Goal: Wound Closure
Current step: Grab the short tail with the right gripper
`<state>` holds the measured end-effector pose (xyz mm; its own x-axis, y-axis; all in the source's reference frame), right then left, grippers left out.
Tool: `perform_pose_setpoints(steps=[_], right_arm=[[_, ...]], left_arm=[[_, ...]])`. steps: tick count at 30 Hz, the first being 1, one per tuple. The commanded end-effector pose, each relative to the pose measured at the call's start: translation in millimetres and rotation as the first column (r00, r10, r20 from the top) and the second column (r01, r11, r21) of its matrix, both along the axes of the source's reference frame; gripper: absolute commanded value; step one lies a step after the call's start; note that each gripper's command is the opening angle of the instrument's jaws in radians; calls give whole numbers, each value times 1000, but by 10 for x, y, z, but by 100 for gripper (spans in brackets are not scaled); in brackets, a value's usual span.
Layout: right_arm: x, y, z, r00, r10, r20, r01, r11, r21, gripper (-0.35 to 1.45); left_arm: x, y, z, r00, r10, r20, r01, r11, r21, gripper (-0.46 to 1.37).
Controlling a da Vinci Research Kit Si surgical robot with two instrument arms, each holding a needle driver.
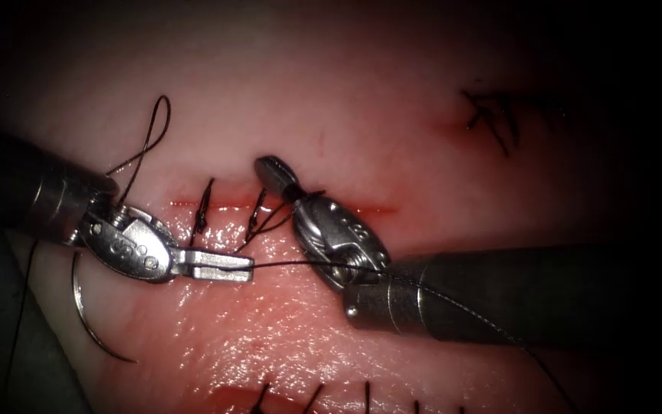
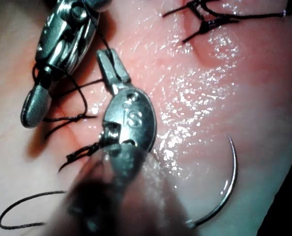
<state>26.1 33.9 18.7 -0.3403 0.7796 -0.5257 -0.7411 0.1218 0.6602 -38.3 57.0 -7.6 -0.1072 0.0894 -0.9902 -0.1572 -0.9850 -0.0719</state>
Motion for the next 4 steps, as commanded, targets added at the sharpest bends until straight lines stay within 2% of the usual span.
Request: perform_pose_setpoints(steps=[1,4], right_arm=[[0,0,-1,1000,2,0,-2,1000,3,-35],[1,-1,-2,1000,1,0,-1,1000,6,-35]], left_arm=[[0,0,0,1000,8,1,-8,1000,0,-35],[0,-1,0,1000,7,2,-7,1000,6,-35]])
